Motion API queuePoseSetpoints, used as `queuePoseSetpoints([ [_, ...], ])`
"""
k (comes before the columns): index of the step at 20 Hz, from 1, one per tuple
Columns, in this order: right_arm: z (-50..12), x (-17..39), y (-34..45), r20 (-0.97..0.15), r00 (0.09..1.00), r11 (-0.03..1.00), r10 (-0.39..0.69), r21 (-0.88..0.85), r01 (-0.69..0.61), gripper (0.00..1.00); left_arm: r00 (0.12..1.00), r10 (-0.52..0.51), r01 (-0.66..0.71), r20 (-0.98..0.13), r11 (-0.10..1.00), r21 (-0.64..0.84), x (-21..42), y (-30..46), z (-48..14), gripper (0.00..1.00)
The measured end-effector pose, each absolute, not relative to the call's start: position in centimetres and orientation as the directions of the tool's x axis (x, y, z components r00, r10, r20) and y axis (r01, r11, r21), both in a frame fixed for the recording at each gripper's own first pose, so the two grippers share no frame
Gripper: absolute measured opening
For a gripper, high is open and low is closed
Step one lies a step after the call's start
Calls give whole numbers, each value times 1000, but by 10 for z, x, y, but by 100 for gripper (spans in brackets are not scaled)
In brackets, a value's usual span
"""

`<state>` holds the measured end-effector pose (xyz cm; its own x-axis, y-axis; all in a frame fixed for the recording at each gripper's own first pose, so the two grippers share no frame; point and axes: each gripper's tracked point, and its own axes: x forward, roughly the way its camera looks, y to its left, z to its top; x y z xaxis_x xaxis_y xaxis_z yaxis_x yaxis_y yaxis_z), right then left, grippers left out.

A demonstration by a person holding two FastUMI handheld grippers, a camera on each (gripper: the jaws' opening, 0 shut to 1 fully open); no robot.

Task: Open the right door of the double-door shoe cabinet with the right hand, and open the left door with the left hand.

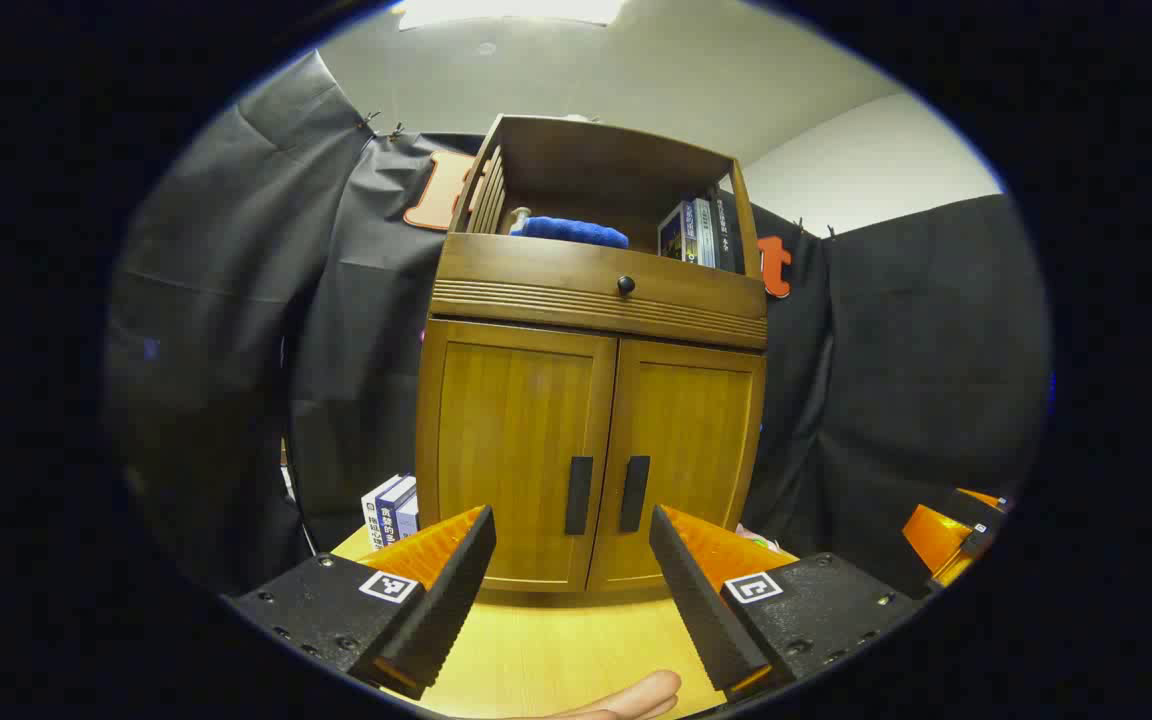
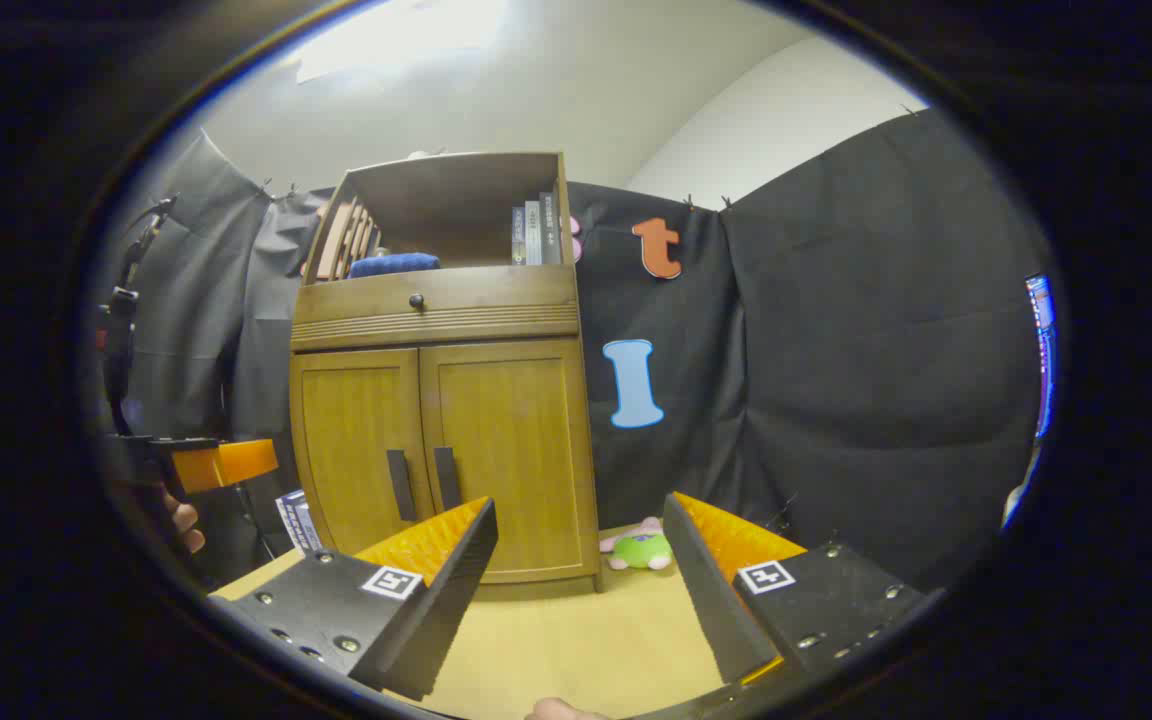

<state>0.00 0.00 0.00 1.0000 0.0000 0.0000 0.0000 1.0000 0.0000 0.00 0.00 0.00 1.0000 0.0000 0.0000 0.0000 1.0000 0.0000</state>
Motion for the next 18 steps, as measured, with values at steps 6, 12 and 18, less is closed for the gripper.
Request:
queuePoseSetpoints([
  [6,10,-1,-6,38,999,999,28,25,-29,98,999,-17,17,41,1000,-1,0,-17,15,92],
  [12,1,10,-10,28,999,999,32,0,-32,99,998,-9,10,62,1000,-20,6,-21,15,92],
  [18,1,29,-11,30,999,1000,18,12,-19,99,999,6,-5,50,1000,-25,13,-2,12,95],
])
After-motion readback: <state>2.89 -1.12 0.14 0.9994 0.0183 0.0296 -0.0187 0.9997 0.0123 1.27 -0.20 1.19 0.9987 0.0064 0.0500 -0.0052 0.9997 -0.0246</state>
